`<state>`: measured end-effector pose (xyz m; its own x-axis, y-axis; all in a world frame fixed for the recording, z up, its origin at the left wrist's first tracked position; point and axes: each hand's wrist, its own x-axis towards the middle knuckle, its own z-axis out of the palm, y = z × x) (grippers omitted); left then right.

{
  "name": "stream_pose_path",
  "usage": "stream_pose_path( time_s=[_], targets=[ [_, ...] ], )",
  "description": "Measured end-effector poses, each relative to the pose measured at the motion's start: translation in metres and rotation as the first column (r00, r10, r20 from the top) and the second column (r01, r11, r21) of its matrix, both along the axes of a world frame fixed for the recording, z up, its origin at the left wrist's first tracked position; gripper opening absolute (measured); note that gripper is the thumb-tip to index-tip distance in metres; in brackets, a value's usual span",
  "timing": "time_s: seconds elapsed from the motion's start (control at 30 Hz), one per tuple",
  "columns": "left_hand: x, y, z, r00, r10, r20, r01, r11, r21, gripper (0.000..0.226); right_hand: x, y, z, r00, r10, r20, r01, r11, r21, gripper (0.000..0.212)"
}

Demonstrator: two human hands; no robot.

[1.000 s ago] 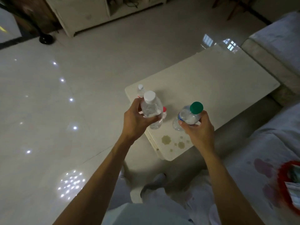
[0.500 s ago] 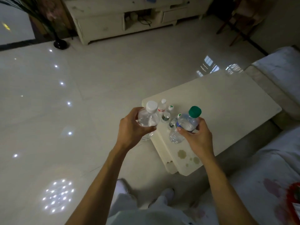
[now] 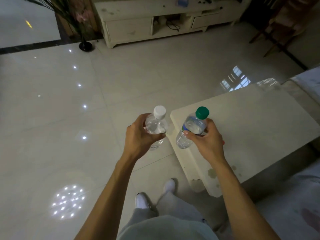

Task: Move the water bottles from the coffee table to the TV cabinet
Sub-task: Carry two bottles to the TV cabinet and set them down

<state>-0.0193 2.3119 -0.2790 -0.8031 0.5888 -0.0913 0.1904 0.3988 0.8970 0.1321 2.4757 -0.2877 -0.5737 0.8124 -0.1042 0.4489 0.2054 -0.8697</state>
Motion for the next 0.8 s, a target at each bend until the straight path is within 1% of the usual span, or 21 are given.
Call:
stream_pose_path(
  time_s=[0.27,0.5,0.8],
  targets=[
    [-0.035,0.004,0.006,0.994,0.108,-0.013,-0.108,0.994,0.001,0.068,-0.054,0.012,-0.001,0.995,0.096,-0.019,-0.096,0.995,0.002,0.063],
    [-0.069,0.035,0.016,0.986,0.168,-0.013,-0.168,0.985,-0.031,0.070,-0.101,0.048,0.000,0.985,0.167,-0.043,-0.167,0.986,0.007,0.066],
    [-0.110,0.077,0.025,0.969,0.247,-0.018,-0.247,0.969,-0.020,0.070,-0.153,0.095,0.010,0.968,0.246,-0.052,-0.244,0.969,0.042,0.066]
  ],
)
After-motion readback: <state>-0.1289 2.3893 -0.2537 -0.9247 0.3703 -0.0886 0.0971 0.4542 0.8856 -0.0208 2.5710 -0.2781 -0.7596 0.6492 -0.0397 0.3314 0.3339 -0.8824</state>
